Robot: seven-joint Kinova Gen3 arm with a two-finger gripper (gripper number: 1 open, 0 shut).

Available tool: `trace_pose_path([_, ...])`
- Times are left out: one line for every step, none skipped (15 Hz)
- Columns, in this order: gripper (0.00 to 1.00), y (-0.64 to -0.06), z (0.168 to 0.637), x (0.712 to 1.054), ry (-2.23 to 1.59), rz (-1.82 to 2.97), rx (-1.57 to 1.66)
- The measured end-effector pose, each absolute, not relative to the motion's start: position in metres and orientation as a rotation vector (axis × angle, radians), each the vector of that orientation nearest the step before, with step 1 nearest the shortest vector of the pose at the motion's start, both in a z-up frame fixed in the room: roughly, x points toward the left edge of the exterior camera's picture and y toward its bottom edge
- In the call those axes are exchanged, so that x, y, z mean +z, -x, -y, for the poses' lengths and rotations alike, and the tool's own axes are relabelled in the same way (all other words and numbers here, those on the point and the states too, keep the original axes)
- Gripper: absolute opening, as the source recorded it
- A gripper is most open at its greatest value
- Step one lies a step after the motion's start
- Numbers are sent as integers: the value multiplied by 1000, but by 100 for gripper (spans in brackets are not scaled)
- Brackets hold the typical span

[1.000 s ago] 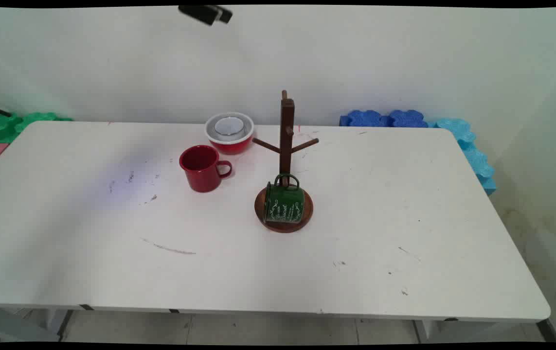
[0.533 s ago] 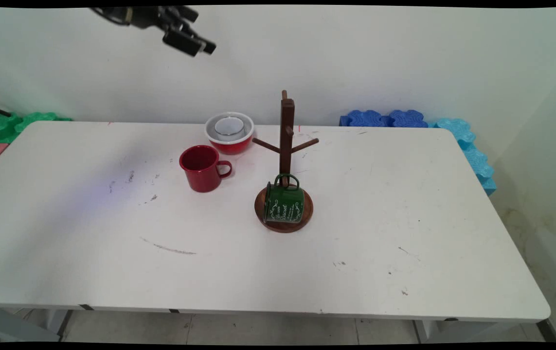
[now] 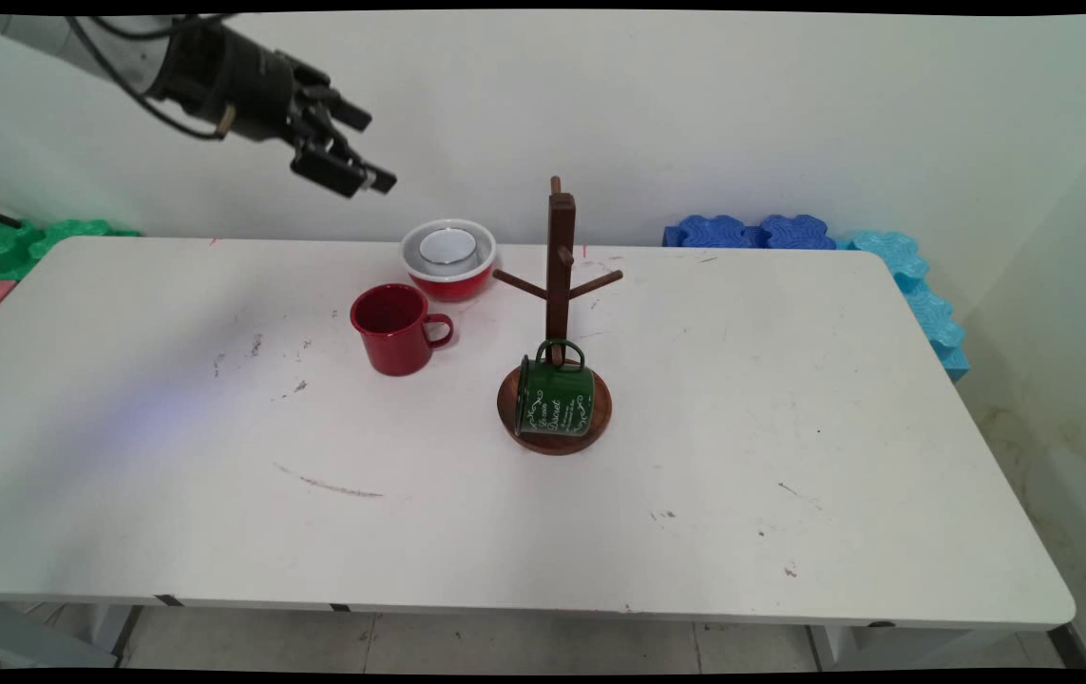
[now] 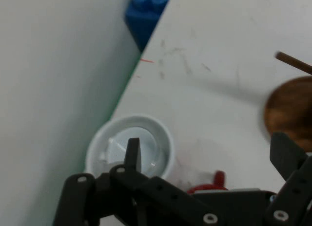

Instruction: Pick up the green mug from the rack

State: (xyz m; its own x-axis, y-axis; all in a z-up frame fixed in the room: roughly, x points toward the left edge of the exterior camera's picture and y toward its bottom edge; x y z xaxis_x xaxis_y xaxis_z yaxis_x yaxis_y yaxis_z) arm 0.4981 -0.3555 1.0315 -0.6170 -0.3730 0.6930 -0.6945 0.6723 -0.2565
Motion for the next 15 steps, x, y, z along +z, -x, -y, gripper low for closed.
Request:
trace_pose_path([100,-499,352,1024,-816,2282,661])
trace_pose_path([100,-499,349,1018,-813,2286,637])
trace_pose_path([100,-500,347,1012,-812,2289,614])
trace_pose_path([100,-500,344,1006,-810,2291,588])
trace_pose_path([100,-500,342,999,-811,2290,561])
trace_pose_path([100,-500,340,993,-812,2289,538])
trace_pose_path([100,-500,339,987,-815,2286,512])
trace_pose_path([100,-499,337,980,-820,2282,483])
trace_pose_path([100,-499,337,975,-825,2277,459])
trace_pose_path([100,-498,336,970,-832,2269,431])
trace_pose_path([100,-497,335,964,-840,2260,401])
trace_pose_path([100,-496,334,959,-848,2252,376])
trace_pose_path([100,-494,333,953,-858,2242,345])
trace_pose_path([100,-493,332,947,-871,2230,315])
trace_pose_path([100,-492,331,943,-882,2220,290])
